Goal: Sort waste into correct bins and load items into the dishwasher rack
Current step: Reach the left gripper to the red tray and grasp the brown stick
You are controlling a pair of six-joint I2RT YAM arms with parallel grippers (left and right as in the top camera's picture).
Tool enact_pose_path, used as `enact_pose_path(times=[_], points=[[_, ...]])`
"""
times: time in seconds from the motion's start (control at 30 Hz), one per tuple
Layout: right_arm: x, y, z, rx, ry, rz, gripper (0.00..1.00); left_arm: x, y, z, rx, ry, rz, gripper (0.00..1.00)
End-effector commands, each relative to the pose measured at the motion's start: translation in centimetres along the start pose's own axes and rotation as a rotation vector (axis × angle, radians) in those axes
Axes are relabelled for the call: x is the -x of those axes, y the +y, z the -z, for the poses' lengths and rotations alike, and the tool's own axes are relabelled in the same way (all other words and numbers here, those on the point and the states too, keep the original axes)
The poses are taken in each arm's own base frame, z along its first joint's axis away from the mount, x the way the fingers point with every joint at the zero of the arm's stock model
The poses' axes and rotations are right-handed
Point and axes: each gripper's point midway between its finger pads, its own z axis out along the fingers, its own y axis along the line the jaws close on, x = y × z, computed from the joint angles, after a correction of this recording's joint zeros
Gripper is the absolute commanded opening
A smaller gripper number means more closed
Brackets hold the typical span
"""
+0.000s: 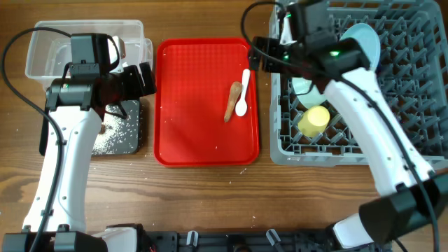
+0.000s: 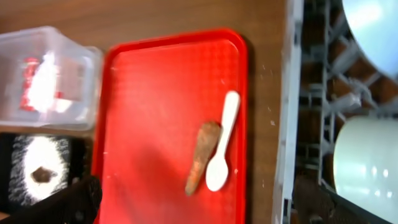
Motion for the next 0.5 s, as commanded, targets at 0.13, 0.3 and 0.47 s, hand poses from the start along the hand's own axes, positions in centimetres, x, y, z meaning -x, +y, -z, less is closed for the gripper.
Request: enact_pose_path(times=[0.13, 0.3, 0.47], points=[[0.0, -1.5, -0.9, -0.094, -0.01, -0.063, 1.0, 0.3, -0.7, 0.1, -0.043, -0.004, 0.002, 1.0], [-1.0, -2.3, -0.8, -0.128, 0.028, -0.041, 0.99, 0.4, -4.4, 0.1, -0.225, 0.008, -0.023, 1.0], [-0.4, -2.3, 0.5, -0.119, -0.003, -0.047, 1.0, -0.8, -11.8, -2.9, -0.276, -0.004, -0.216, 0.97]])
